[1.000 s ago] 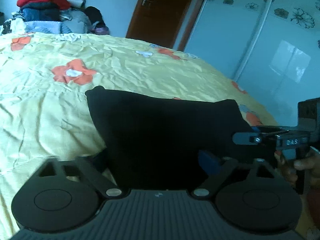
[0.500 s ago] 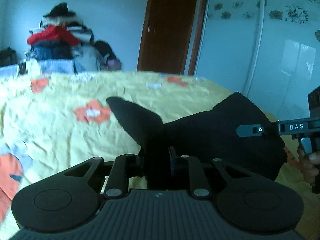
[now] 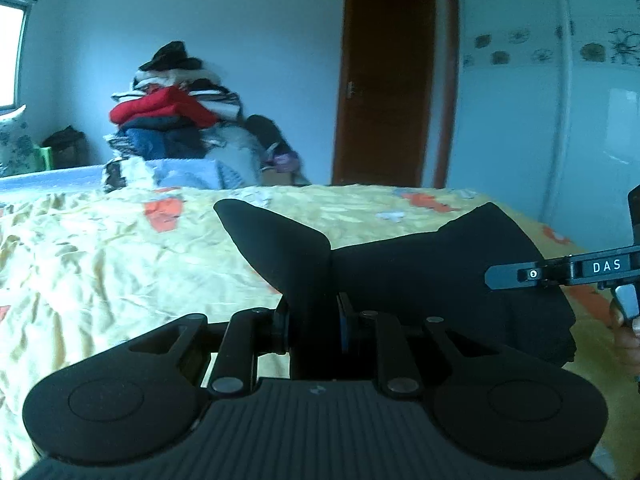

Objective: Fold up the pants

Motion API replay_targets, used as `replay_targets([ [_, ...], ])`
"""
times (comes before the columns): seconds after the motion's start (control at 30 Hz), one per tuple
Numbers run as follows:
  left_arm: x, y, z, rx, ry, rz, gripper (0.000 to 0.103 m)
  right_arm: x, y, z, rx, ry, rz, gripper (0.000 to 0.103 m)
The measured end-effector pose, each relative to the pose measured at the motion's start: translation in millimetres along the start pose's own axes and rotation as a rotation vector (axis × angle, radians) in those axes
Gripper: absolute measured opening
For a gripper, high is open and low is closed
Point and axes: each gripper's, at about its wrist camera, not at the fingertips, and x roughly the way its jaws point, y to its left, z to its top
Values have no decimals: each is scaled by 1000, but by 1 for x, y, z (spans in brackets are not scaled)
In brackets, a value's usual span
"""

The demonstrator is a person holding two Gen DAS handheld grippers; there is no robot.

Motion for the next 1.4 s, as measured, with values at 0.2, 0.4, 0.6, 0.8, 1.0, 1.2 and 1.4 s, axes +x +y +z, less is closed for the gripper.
replay_targets([
  [0.2,38,37,-20,-61,186,87,38,54,-13,-8,-24,142,-161,33],
  [0.4,6,35,-10,-8,120,280,78,25,10,-8,-193,-15,-326,44],
  [0.6,3,-16,1,94,95,65,98,50,41,-3,-299,90,-155,43],
  [0.8,15,-18,-38,137,182,82,93,51,41,-30,-325,155,-230,42],
  [1.0,4,-18,-37,124,192,116,95,36,53,-43,-351,177,-179,42],
  [1.2,8,-16,-44,-1,190,169,103,34,56,-52,-301,152,-235,43],
  [1.4,3,-20,-50,-21,173,219,103,38,63,-66,-339,148,-246,45],
])
